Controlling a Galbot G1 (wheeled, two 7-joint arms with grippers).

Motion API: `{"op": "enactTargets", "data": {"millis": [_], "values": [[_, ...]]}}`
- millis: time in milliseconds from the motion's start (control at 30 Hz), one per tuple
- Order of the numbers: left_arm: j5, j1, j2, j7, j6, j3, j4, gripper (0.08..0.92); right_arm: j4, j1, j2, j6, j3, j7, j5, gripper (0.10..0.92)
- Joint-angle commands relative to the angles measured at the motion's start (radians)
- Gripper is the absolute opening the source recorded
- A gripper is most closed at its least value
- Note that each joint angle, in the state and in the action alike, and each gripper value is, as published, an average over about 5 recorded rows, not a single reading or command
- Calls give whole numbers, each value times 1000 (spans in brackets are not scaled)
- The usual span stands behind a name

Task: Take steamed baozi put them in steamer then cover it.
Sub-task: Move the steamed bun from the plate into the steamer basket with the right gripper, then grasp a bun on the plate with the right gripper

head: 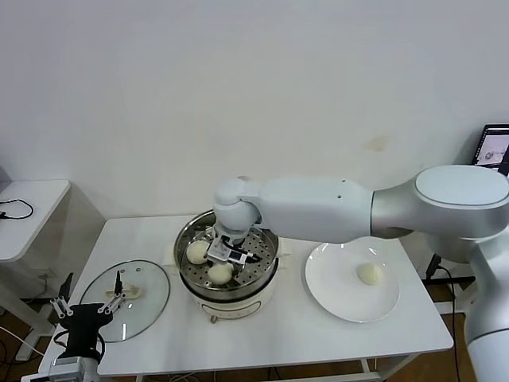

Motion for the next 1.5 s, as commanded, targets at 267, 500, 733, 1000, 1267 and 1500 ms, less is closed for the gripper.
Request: {"op": "enactTargets", "data": {"millis": [267, 500, 733, 1000, 1267, 1500], "values": [[0, 3, 0, 0, 0, 0, -4, 823, -1, 10, -8, 31, 2, 1, -12, 785], [1, -2, 4, 1, 2, 2, -6, 823, 10, 53, -60, 26, 27, -11, -8, 822], [3, -6, 15, 3, 4, 7, -5, 823, 31, 104, -166, -32, 77, -49, 2, 823], [9, -15, 24, 5, 11, 21, -10, 823, 110, 114, -411, -264, 154, -104, 37, 823], [31, -25, 28, 7, 17, 56, -10, 823, 176, 10, -657, -382, 208, -86, 75, 823], [46, -35, 32, 9, 22, 76, -4, 823, 159, -117, -812, -367, 251, -76, -31, 823]]}}
